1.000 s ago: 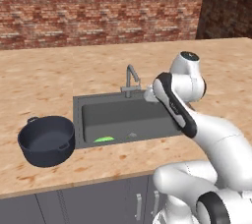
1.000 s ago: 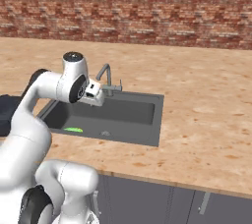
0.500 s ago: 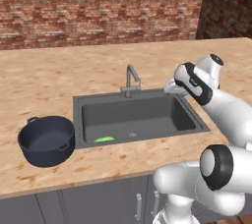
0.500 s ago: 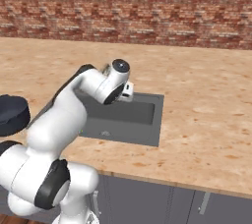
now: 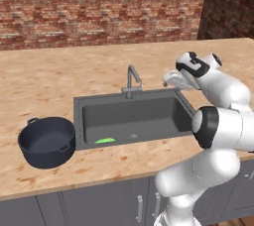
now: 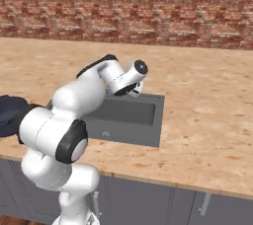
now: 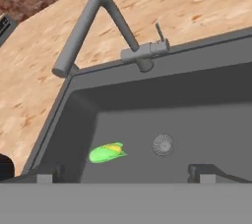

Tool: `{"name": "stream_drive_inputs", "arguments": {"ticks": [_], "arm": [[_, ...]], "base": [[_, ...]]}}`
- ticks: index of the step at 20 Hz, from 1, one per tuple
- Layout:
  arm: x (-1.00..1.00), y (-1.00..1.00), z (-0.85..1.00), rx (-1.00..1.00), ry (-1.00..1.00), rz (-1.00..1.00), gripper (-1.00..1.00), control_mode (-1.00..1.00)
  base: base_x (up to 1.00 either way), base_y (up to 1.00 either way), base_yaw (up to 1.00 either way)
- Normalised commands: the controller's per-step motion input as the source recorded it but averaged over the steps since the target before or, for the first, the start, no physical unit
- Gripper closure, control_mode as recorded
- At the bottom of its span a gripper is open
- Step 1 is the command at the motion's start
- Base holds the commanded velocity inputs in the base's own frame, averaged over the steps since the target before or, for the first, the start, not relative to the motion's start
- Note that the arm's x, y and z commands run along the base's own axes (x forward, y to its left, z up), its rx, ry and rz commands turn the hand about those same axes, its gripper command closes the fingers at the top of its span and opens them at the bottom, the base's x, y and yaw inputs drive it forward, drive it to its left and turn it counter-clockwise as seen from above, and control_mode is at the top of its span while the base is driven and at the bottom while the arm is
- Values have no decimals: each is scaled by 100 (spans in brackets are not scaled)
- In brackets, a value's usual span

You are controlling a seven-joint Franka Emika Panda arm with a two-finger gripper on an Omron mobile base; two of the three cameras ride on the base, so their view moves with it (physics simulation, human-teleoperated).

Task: Dump the corn from the pot into the sink. Then turn on the water and wash the corn. Then turn off the water and put the corn back in the pot.

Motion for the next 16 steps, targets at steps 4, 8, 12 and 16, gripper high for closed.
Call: {"name": "stream_drive_inputs", "arguments": {"ticks": [4, 8, 12, 16], "arm": [[60, 0, -15, 16, 0, 0, -100, -100], [48, 5, -19, 14, 0, 3, -100, -100], [40, 21, -27, 10, 0, 5, -100, -100], [33, 18, -22, 4, -1, 4, -100, -100]], "base": [[0, 0, 0], [0, 0, 0], [0, 0, 0], [0, 0, 0]]}}
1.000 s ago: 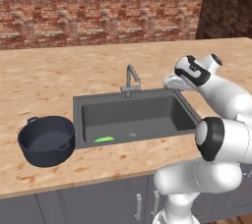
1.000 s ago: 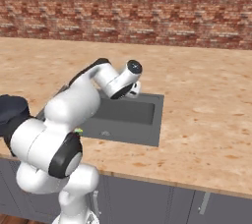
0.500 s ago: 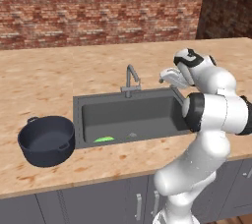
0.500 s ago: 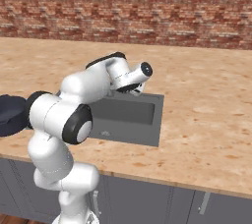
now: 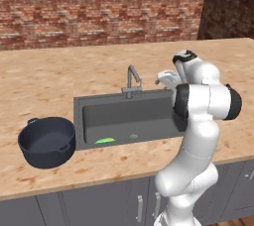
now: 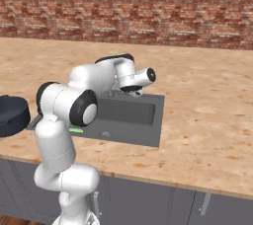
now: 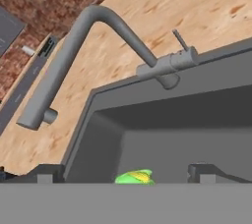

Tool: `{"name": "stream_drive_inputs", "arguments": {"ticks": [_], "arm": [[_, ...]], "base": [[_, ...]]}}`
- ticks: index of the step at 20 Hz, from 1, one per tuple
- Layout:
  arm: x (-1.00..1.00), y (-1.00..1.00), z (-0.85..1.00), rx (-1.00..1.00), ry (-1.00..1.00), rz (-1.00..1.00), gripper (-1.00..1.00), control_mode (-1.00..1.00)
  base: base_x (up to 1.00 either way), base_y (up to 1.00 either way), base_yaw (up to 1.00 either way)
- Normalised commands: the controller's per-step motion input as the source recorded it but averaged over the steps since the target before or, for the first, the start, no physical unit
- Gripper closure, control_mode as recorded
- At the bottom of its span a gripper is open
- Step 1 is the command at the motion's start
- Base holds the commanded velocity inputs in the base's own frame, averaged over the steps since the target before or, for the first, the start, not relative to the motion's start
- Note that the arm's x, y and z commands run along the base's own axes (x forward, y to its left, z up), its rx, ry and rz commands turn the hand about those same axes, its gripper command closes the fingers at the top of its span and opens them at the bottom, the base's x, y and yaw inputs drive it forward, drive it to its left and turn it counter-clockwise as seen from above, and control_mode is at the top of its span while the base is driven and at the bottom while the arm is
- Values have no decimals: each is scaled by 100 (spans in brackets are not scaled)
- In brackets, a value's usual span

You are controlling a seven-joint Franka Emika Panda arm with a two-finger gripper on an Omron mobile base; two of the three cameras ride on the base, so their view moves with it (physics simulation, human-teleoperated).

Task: Dump the corn from the pot into the sink. Then turn on the water and wash the corn. Then turn off the water and put the corn back in the pot.

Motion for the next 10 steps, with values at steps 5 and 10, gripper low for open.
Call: {"name": "stream_drive_inputs", "arguments": {"ticks": [5, 10], "arm": [[42, 2, -9, 0, -6, 0, -100, -100], [38, 5, -11, -5, -5, 0, -100, -100]], "base": [[0, 0, 0], [0, 0, 0]]}}
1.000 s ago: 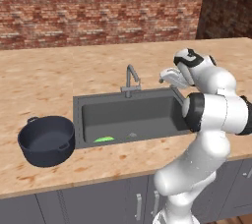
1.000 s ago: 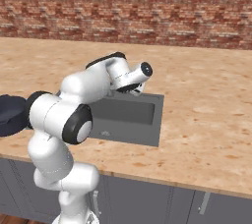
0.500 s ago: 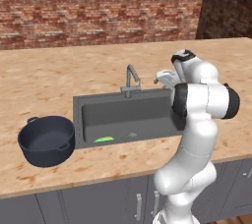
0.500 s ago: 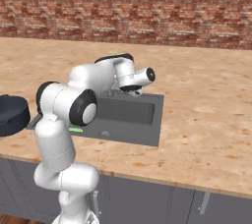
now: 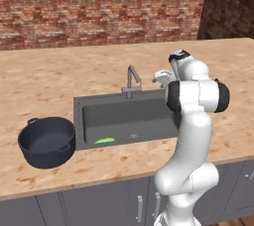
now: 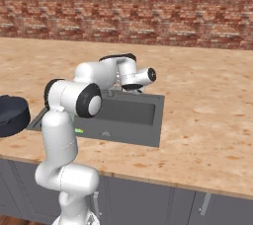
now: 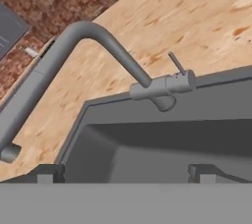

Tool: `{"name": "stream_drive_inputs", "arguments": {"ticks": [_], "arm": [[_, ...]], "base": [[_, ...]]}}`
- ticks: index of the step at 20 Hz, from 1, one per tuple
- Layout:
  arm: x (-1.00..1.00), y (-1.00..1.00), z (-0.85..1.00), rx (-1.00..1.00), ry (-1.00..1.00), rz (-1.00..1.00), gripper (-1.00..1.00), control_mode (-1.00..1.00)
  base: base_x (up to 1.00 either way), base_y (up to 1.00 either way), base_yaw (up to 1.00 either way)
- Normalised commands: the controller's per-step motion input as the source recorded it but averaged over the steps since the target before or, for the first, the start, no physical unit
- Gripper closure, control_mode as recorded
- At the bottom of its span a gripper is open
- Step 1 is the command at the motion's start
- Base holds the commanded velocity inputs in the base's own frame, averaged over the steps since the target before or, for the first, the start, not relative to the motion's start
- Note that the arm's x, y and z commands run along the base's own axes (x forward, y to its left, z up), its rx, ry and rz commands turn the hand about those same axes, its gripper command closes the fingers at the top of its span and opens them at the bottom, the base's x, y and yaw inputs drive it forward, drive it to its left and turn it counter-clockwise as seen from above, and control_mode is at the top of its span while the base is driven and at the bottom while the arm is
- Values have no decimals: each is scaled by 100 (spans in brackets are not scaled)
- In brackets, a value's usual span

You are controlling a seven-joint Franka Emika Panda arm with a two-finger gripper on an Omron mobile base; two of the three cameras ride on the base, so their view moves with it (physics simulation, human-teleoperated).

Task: Dump the corn from the pot into the sink. Then turn on the water and wash the corn. Then turn off the water and put the corn back in the pot.

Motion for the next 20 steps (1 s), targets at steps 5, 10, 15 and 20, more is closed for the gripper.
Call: {"name": "stream_drive_inputs", "arguments": {"ticks": [5, 10, 15, 20], "arm": [[29, 19, -25, -8, -1, 0, -100, -100], [40, 17, -17, -8, 0, 0, -100, -100], [43, 7, -20, -9, -2, -1, -100, -100], [29, 0, -21, -8, 0, -2, -100, -100]], "base": [[0, 0, 0], [0, 0, 0], [0, 0, 0], [0, 0, 0]]}}
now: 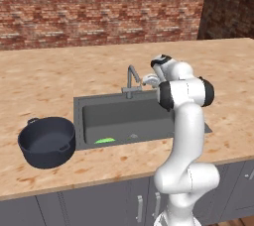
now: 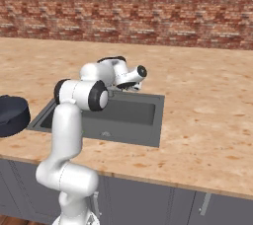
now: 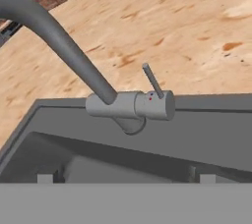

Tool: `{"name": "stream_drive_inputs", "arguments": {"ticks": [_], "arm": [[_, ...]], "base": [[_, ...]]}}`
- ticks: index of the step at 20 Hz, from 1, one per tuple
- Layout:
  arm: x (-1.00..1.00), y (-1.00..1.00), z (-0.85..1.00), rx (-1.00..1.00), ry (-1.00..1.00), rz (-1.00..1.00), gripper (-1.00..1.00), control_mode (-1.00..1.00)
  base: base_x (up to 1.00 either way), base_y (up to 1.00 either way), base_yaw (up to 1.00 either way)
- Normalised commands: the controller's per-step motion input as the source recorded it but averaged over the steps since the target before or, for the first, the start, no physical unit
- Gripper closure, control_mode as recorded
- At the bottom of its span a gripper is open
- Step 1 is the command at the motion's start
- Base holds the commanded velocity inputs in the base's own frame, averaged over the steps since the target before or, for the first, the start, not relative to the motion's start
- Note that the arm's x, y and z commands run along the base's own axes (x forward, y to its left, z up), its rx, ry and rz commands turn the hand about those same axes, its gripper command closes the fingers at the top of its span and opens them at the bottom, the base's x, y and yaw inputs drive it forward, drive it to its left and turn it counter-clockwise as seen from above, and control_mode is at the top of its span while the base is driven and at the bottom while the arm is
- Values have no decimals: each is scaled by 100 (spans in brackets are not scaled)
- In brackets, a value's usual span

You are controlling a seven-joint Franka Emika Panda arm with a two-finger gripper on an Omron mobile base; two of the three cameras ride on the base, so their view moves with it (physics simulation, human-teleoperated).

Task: Dump the corn from the pot into the sink. Then turn on the water and wash the corn. Then turn off the water and put the corn back in the pot.

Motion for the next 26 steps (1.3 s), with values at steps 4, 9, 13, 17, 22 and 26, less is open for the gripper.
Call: {"name": "stream_drive_inputs", "arguments": {"ticks": [4, 9, 13, 17, 22, 26], "arm": [[26, 6, -8, -6, 0, -3, -100, -100], [34, 4, 0, -1, 0, -5, -100, -100], [30, 0, -8, 0, 0, -6, -100, -100], [29, 0, -13, 0, 0, -6, -100, -100], [28, 0, -16, -1, 0, -6, -100, -100], [25, 0, -17, -2, 0, -5, -100, -100]], "base": [[0, 0, 0], [0, 0, 0], [0, 0, 0], [0, 0, 0], [0, 0, 0], [0, 0, 0]]}}
